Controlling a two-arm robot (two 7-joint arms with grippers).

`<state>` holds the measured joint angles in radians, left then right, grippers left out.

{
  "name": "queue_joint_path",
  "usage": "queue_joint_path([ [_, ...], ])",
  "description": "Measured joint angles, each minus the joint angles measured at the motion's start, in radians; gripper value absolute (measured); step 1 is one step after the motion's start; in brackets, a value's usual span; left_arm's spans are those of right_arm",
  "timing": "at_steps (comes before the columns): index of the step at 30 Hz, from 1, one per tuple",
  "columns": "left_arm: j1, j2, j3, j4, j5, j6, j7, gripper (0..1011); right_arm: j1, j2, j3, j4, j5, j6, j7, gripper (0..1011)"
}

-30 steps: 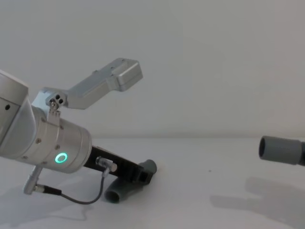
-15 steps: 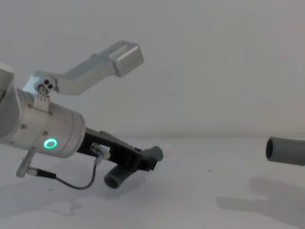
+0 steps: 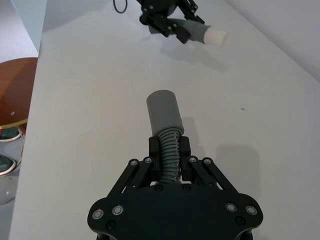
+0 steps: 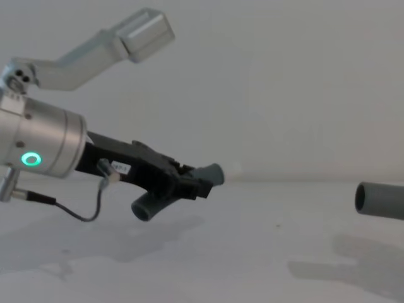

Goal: Use both hands to pick up one end of the pipe from the table, align the ends, and insert them.

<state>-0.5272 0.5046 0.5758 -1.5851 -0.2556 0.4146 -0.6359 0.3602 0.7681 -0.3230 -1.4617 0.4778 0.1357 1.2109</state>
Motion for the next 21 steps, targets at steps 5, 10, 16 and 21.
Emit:
queue_joint_path([
  [5,-0.009,0.034,-0.001,-0.013,-0.019,-0.047,-0.061,364,0.0,0.0,0.0,0.001,0.0,-0.001,0.002,212],
  [10,-0.018,0.06,-0.001,-0.023,-0.035,-0.078,-0.109,364,0.001,0.001,-0.001,0.001,0.0,-0.001,0.003,212],
  [16,-0.034,0.09,0.008,-0.033,-0.051,-0.108,-0.173,365,0.001,0.001,-0.001,0.002,0.0,-0.002,0.004,212],
  [21,-0.051,0.108,0.022,-0.039,-0.058,-0.124,-0.223,364,0.002,0.002,-0.001,0.002,0.0,-0.002,0.004,212],
])
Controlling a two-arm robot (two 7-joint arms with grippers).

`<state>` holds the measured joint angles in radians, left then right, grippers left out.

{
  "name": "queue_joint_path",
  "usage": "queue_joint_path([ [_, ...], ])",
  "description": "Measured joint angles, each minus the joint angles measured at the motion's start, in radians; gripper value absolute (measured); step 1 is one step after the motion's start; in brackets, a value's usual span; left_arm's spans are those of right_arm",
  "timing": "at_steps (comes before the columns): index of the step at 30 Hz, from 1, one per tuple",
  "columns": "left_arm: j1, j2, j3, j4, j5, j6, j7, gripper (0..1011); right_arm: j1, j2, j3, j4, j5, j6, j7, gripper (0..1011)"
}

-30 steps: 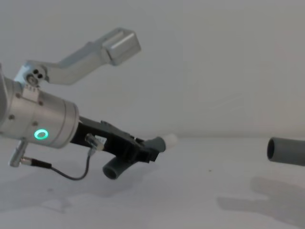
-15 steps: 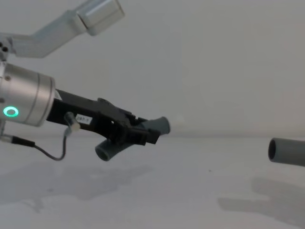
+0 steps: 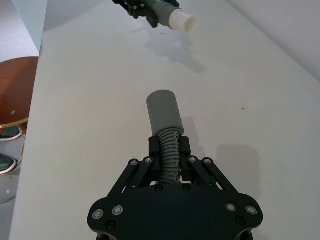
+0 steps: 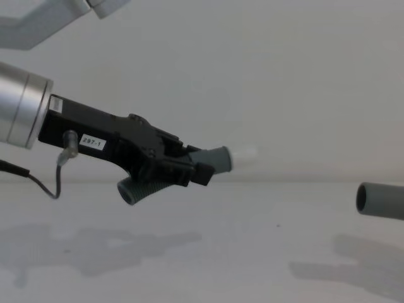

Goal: Use both hands to pick up one end of the pipe from the table, align the ends, and insert them.

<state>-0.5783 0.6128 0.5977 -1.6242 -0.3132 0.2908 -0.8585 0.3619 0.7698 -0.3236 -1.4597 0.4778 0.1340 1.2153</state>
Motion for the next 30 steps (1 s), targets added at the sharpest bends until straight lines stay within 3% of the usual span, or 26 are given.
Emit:
queue_joint_path([
  [12,-0.063,0.025,0.058,-0.005,0.018,-0.02,-0.1,364,0.0,0.0,0.0,0.0,0.0,0.0,0.0,212],
  [30,-0.129,0.013,0.131,0.029,0.058,-0.03,-0.156,364,0.0,0.0,0.0,0.0,0.0,0.0,0.0,212],
])
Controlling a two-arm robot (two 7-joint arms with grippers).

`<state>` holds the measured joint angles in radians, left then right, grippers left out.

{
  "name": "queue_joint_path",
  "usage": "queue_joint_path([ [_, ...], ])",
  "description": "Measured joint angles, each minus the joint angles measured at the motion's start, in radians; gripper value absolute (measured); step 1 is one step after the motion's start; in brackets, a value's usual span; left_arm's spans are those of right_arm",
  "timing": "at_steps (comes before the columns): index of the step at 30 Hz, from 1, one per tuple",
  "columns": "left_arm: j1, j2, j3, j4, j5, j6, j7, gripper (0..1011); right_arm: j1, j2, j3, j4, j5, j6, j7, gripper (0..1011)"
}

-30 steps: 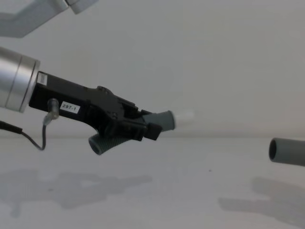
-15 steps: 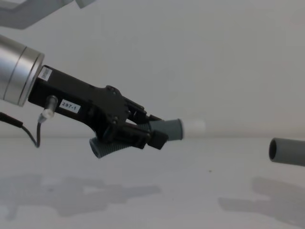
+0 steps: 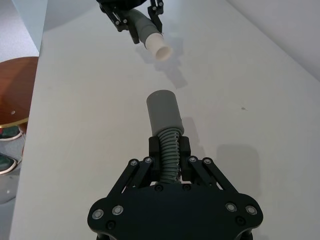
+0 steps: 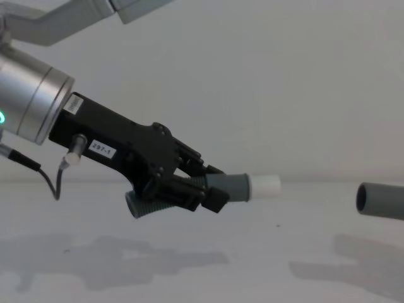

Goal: Use both hands to pick up one end of the pipe from the table, align the ends, and insert them.

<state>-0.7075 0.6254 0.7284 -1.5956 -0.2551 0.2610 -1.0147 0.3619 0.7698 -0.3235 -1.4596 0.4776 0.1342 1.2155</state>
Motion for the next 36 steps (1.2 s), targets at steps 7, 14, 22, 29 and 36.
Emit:
queue_joint_path([
  [7,-0.021,-0.015,0.021,0.02,0.01,-0.005,-0.008,364,0.0,0.0,0.0,0.0,0.0,0.0,0.0,212],
  [14,-0.039,-0.033,0.04,0.042,0.017,-0.01,-0.01,364,0.0,0.0,0.0,0.0,0.0,0.0,0.0,212],
  [22,-0.057,-0.053,0.059,0.064,0.023,-0.017,-0.01,364,0.0,0.0,0.0,0.0,0.0,0.0,0.0,212],
  [29,-0.077,-0.072,0.077,0.085,0.026,-0.025,-0.016,364,0.0,0.0,0.0,0.0,0.0,0.0,0.0,212],
  [36,-0.096,-0.089,0.092,0.104,0.028,-0.034,-0.025,364,0.0,0.0,0.0,0.0,0.0,0.0,0.0,212],
])
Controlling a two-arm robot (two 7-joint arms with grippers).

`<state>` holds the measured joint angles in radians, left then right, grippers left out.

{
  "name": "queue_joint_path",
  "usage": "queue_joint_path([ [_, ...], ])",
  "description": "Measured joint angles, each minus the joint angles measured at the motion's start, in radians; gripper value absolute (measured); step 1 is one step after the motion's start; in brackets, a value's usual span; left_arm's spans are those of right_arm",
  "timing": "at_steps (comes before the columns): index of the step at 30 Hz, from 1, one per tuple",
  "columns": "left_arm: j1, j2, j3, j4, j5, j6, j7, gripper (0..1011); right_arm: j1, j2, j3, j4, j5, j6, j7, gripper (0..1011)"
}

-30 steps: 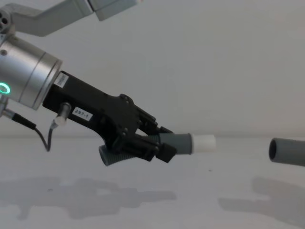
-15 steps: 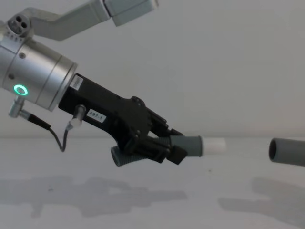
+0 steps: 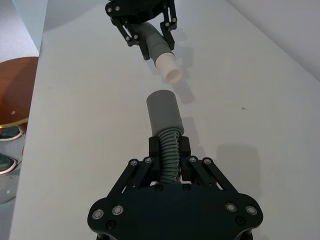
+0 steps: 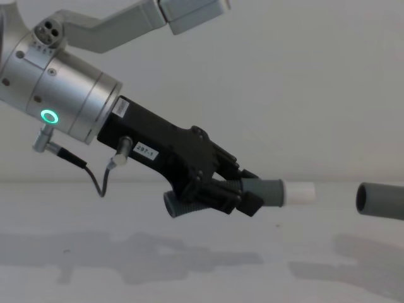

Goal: Use both hands to pick up one end of the pipe from the table, align the ends, and insert them.

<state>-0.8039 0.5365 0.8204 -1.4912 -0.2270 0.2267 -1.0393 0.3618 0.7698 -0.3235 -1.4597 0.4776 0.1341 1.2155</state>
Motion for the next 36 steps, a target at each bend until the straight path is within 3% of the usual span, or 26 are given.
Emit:
queue_joint_path([
  [36,-0.083,-0.062,0.067,0.08,-0.002,-0.05,-0.045,364,0.0,0.0,0.0,0.0,0.0,0.0,0.0,212],
])
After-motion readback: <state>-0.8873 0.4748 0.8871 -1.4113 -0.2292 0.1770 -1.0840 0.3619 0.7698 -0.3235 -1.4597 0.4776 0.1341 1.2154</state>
